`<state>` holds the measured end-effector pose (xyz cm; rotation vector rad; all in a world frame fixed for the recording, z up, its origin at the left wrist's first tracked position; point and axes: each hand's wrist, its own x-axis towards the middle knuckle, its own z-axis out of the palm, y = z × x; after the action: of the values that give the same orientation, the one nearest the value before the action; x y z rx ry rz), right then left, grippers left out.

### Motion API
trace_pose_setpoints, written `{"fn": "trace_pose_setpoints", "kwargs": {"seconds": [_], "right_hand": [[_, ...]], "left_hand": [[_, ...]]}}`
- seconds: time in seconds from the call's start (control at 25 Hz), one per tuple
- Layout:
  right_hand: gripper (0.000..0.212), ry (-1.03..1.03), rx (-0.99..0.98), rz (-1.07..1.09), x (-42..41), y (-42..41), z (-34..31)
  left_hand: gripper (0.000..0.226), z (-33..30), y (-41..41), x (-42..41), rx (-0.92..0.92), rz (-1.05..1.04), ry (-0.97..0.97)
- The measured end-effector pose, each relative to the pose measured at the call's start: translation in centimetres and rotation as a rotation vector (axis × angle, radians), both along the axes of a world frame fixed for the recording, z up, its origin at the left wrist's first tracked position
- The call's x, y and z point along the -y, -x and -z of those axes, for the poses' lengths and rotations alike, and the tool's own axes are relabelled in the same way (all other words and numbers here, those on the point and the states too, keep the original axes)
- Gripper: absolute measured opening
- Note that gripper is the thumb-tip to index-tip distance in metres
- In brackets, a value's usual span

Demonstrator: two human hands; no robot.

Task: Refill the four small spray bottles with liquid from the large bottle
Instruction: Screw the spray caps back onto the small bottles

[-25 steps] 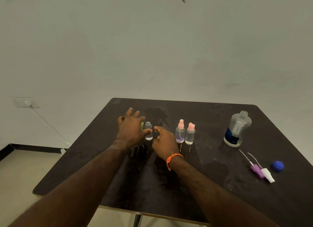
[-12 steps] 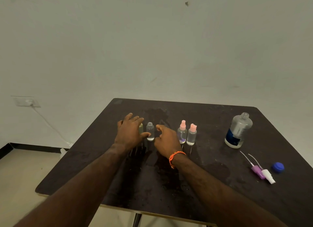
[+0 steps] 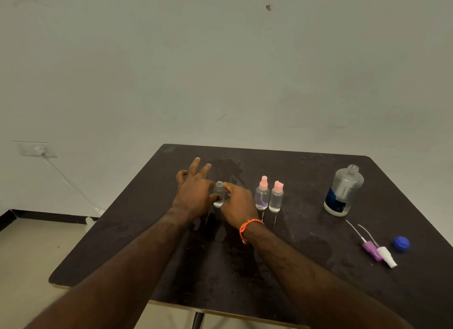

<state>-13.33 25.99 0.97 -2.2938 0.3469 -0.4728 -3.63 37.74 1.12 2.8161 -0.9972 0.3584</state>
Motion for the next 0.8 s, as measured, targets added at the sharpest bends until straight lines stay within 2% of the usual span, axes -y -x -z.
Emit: {"fn": "trace_pose_setpoints", "kwargs": {"seconds": [0.36, 0.52, 0.64, 0.8], "right_hand": [[0.019, -0.008, 0.007, 0.142, 2.5, 8.1, 0.2], [0.021, 0.011, 0.000, 0.226, 4.4, 13.0, 0.1], [0.032, 0.039, -0.041, 0.268, 5.6, 16.0, 0.1], [0.035, 0.043, -0.073, 0.288, 6.8, 18.6, 0.3]], "left_hand": [[0.035, 0.2, 7.7, 2.4, -0.066, 0.195, 0.100], [0.034, 0.9, 12.5, 4.3, -0.117, 0.230, 0.207], [0.029, 1.4, 15.5, 5.6, -0.161, 0.237, 0.302], [0.029, 2.3, 17.9, 7.0, -0.335, 0.218, 0.450]]}}
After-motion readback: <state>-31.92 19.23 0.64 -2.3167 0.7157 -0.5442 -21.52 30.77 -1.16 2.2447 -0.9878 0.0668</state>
